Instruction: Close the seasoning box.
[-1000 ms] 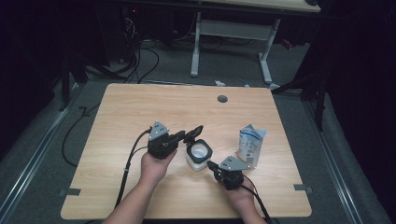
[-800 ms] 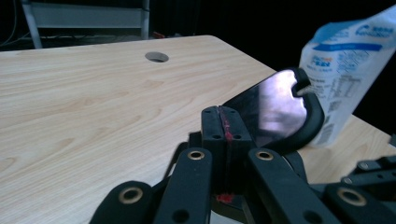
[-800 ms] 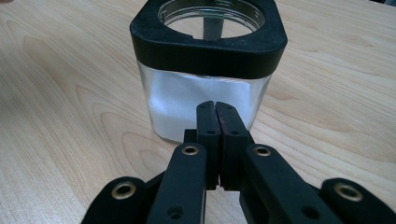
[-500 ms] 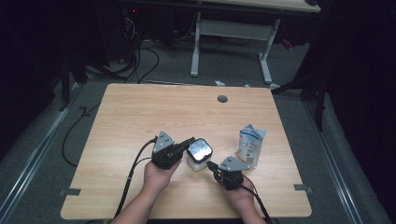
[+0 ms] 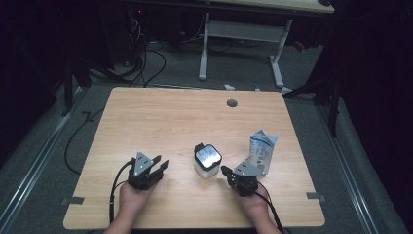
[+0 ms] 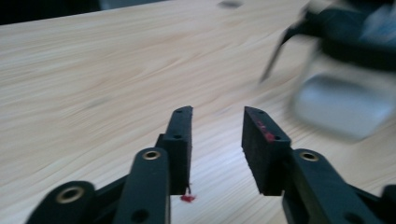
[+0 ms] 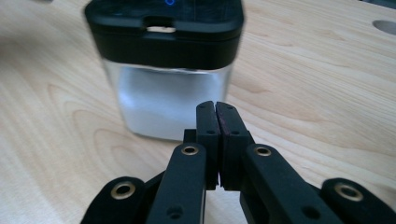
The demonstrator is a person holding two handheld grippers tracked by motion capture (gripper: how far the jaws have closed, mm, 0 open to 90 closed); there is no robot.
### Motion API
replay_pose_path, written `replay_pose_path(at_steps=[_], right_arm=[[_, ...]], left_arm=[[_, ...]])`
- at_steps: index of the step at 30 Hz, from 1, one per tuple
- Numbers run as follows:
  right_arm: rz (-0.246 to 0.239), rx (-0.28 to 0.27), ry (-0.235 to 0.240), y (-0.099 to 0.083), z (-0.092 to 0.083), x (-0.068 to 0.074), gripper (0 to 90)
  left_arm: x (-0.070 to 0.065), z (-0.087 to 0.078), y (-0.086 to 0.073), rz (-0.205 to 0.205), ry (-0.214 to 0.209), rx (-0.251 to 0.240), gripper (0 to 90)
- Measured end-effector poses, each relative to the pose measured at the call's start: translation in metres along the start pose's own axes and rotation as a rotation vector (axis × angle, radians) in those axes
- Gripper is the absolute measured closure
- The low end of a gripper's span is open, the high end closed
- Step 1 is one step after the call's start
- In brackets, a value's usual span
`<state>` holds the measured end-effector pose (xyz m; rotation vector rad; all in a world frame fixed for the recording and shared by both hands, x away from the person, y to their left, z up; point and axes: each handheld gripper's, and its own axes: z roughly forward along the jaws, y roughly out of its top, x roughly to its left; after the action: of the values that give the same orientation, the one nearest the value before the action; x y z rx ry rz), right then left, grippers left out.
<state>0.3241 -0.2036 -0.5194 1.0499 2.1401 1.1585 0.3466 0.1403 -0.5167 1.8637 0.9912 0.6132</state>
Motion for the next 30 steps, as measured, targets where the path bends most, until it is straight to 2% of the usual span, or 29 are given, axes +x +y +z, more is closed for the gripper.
replay_pose_path(at_steps=[1,2,4,7,10,14,30], right_arm=[[0.003,0.002,-0.007,0.0,0.001,-0.002,88.9],[0.003,0.004,-0.014,0.0,0.001,-0.004,89.0],[0.022,0.008,-0.021,0.001,0.003,-0.008,89.0],[0.023,0.015,-0.031,0.006,0.007,-0.011,89.0],[0.025,0.031,-0.049,0.011,0.012,-0.014,88.9],[0.027,0.033,-0.05,0.016,0.018,-0.016,88.9],[-0.016,0.022,-0.007,0.015,0.012,0.001,89.0]], left_arm=[[0.006,-0.001,-0.002,-0.001,0.024,0.023,59.9],[0.012,-0.001,-0.002,-0.03,0.028,0.036,56.2],[0.025,-0.005,-0.002,-0.1,0.021,0.009,53.2],[0.032,-0.005,-0.004,-0.138,0.009,0.002,52.2],[0.032,-0.003,-0.005,-0.138,0.001,0.014,51.2],[0.031,-0.002,-0.006,-0.147,-0.017,0.007,50.6],[0.03,-0.002,-0.006,-0.156,-0.025,0.009,50.4]])
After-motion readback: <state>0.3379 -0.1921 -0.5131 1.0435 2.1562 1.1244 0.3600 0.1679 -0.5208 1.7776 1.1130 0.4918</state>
